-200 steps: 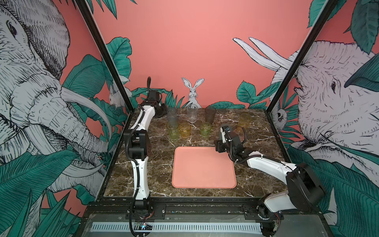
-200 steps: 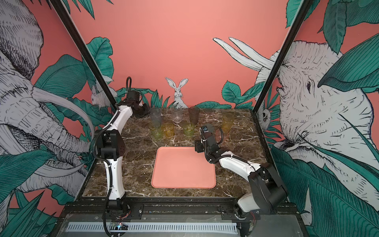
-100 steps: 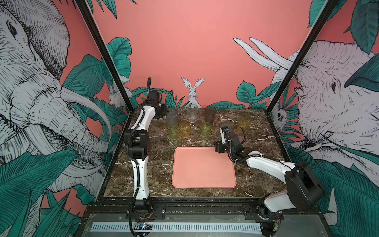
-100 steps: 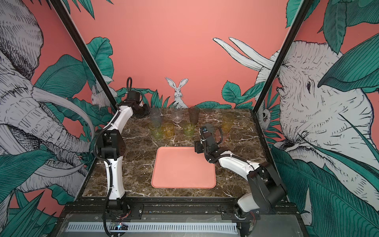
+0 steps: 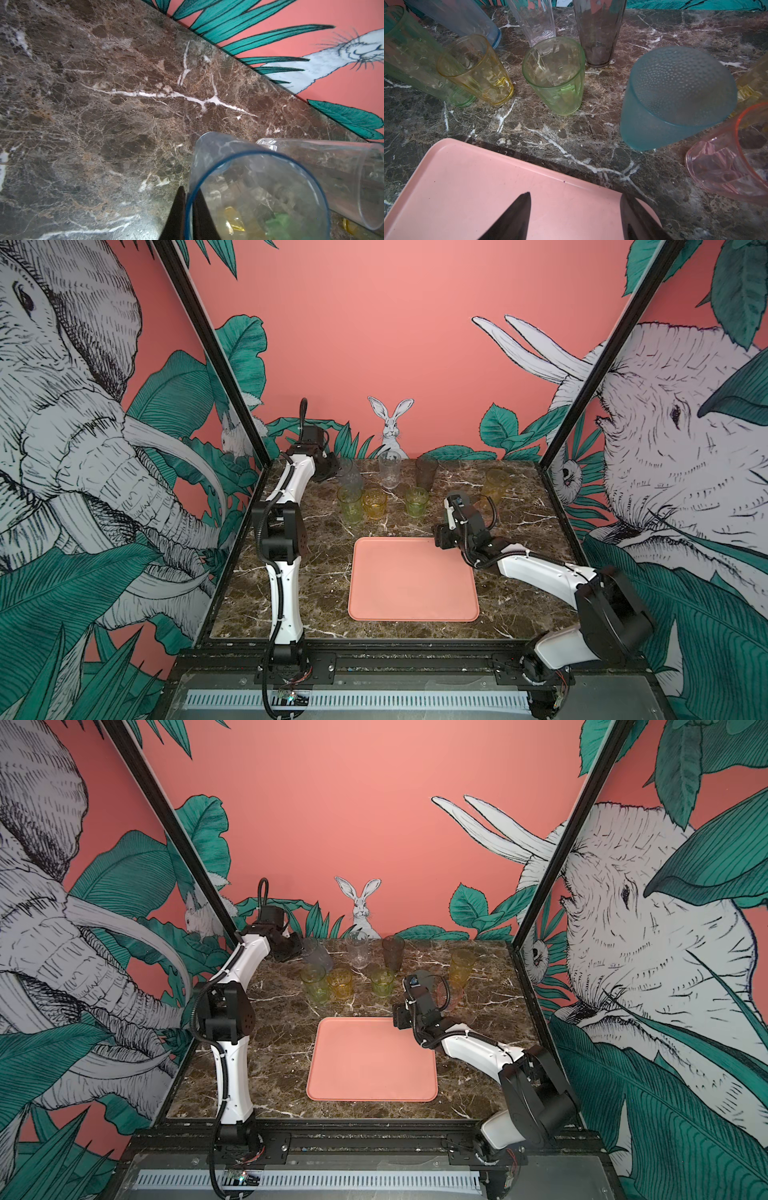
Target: Place the glasses into the tray
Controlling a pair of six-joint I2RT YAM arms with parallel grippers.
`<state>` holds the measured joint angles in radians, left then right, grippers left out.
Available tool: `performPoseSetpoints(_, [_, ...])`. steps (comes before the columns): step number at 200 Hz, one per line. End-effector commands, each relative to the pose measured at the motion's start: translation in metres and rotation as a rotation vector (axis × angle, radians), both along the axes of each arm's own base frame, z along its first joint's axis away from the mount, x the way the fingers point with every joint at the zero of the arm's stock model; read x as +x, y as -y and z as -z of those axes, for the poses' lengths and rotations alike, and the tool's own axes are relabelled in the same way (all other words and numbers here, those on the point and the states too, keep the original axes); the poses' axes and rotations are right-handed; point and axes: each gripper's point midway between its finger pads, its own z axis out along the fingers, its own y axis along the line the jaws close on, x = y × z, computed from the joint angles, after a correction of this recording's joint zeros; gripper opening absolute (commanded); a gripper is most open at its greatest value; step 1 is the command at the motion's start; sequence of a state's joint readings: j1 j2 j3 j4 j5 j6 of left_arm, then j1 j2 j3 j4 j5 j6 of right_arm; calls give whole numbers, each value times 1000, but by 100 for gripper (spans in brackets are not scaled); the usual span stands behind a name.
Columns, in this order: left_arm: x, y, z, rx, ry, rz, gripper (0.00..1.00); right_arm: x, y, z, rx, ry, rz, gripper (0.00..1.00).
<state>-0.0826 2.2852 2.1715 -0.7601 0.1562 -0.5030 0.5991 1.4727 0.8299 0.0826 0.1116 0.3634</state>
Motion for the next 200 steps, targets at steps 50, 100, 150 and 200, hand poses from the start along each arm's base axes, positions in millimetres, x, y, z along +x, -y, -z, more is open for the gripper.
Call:
performPoseSetpoints(50, [-15, -9, -40, 67, 41, 3, 6, 7, -3, -9, 15, 12, 7, 70])
performPoseSetpoints(100, [-39, -24, -81, 167, 72, 30, 0, 8, -3, -6, 8, 4, 9, 71])
performPoseSetpoints(150, [-85, -52, -121, 325, 39, 17, 0, 8, -5, -3, 3, -16, 7, 71])
performPoseSetpoints(200, [-155, -73, -159, 425, -20, 19, 0, 9, -4, 0, -5, -23, 11, 71])
